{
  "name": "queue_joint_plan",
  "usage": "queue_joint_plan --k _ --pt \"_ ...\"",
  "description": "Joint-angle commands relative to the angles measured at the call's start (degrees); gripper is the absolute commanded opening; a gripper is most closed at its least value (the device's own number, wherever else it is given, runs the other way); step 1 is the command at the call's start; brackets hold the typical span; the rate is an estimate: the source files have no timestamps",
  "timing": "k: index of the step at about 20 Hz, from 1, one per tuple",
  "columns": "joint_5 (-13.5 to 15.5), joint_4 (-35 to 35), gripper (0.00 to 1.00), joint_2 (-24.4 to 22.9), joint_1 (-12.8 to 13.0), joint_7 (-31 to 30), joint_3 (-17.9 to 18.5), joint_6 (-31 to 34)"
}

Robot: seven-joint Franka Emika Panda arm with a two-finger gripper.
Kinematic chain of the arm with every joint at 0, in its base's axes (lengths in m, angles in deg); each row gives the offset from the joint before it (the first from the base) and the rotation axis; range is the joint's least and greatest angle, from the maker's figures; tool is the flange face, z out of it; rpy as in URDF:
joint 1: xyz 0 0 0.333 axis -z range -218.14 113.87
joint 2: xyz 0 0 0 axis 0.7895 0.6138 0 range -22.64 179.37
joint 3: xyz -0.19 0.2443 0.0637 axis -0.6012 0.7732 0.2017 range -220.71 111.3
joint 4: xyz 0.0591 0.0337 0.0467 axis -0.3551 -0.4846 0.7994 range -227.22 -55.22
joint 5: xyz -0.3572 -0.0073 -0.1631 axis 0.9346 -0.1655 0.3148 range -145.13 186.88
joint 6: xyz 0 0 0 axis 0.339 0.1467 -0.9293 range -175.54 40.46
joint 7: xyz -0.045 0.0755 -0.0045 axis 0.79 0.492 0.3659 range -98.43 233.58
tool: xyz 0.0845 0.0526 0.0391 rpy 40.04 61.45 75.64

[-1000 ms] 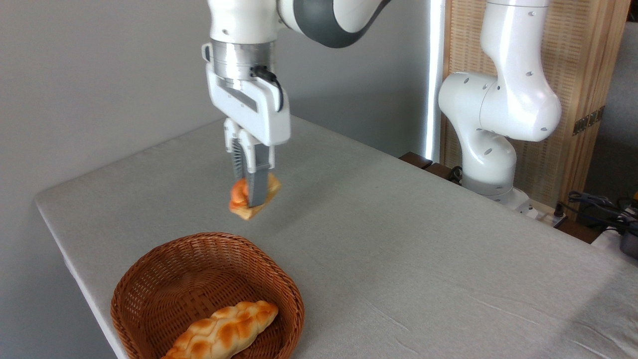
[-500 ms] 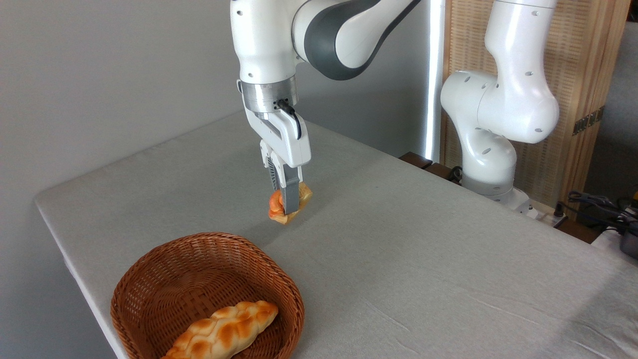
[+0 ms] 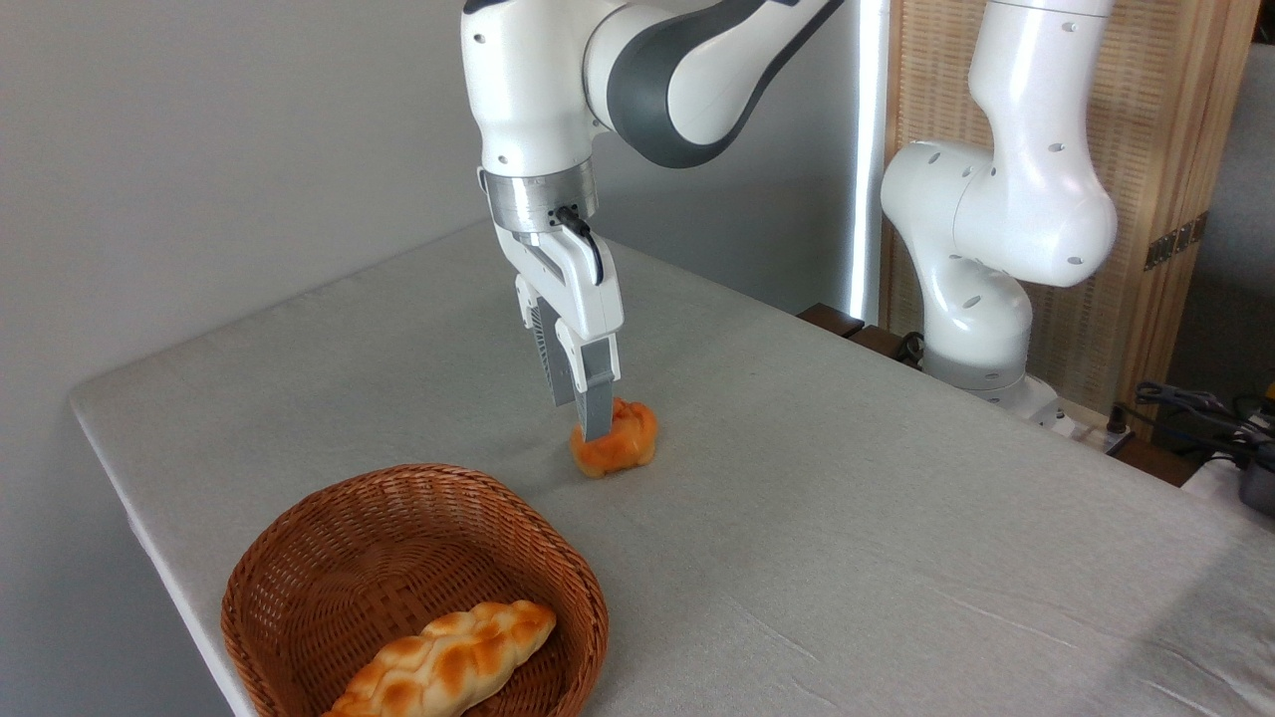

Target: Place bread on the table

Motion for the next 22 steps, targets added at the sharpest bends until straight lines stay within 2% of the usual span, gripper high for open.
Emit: queue_joint_plan --k 1,3,5,7,9,11,13,14,15,17,22 --pt "0.6 -0.5 1.00 -0.2 0.6 0.8 0.7 -1.1" --pt "0.7 0.6 1.00 -0.5 0.6 0.7 1.2 -1.6" --pt "0.7 4.3 1.00 -0.6 0.6 0.5 3.0 -2.2" --pt "0.3 8.3 1.00 -0.4 0.4 0.0 3.2 -0.8" --pt "0.0 12.8 1.00 -0.1 -0.2 0.0 3.4 4.9" --pt "-0.1 19.8 1.00 1.9 -0.3 0.0 6.1 12.4" --pt "-0.6 28.1 1.00 5.9 -0.3 0.1 7.1 19.7" --pt "-2.2 32.1 1.00 8.4 -0.5 0.1 7.2 22.0" --pt "-3.8 36.0 1.00 10.6 -0.6 -0.1 7.2 23.8" --pt "-4.4 42.0 1.00 14.1 -0.6 -0.2 7.2 26.1" --pt "-4.1 45.1 1.00 15.5 -0.7 -1.1 7.4 30.2"
